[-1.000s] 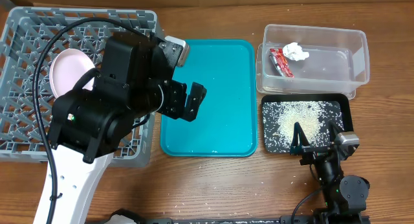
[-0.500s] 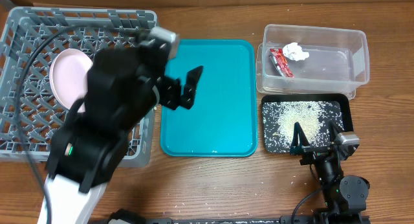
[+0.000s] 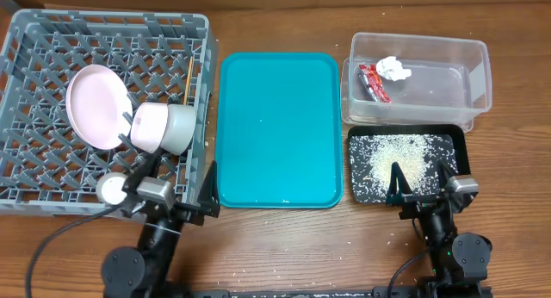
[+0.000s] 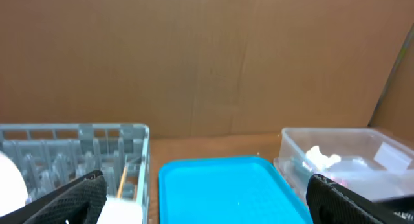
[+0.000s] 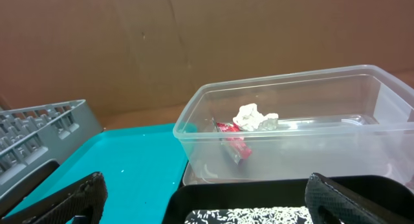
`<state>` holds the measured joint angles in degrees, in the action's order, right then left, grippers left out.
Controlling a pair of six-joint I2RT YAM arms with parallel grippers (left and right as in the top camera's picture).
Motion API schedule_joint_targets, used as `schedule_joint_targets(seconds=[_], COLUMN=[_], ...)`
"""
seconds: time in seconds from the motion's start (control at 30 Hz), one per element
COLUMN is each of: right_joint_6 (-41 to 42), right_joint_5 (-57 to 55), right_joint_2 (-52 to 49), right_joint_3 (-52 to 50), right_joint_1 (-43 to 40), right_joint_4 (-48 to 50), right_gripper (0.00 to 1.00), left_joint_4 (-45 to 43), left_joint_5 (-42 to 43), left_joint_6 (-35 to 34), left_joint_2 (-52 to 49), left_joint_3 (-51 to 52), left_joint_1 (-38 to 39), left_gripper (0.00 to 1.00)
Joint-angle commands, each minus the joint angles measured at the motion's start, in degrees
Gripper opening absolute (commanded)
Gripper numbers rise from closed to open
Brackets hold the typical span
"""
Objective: Sort waste into correct bins and load items into the dishwasher
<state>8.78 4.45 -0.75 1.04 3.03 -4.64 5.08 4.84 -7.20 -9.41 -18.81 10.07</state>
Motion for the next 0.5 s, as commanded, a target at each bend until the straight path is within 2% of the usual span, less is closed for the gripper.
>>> schedule_joint_targets(seconds=[0.0, 0.1, 0.23, 0.47], right_joint_6=[0.04, 0.04, 0.04, 0.04], right_joint_5=[-0.50, -0.50, -0.50, -0.50], right_joint_2=[0.46, 0.46, 0.46, 0.46], right_joint_3=[-0.57, -0.57, -0.57, -0.57], right_joint_1=[-0.26, -0.26, -0.26, -0.26], right_joint_4=[0.24, 0.24, 0.24, 0.24], right_gripper=[1.00, 1.00, 1.00, 1.00], left_joint_4=[-1.60, -3.19, -10.08, -1.05], left_joint_5=[-0.37, -0.39, -0.35, -0.96], left_joint_6=[-1.03, -0.98, -1.20, -1.18], left_joint_2=[6.21, 9.33, 9.22, 8.90], left_joint_3=[7.39, 12.02, 18.64, 18.51], left_joint_1=[-0.42, -0.39, -0.76, -1.09], left_gripper=[1.00, 1.00, 1.00, 1.00])
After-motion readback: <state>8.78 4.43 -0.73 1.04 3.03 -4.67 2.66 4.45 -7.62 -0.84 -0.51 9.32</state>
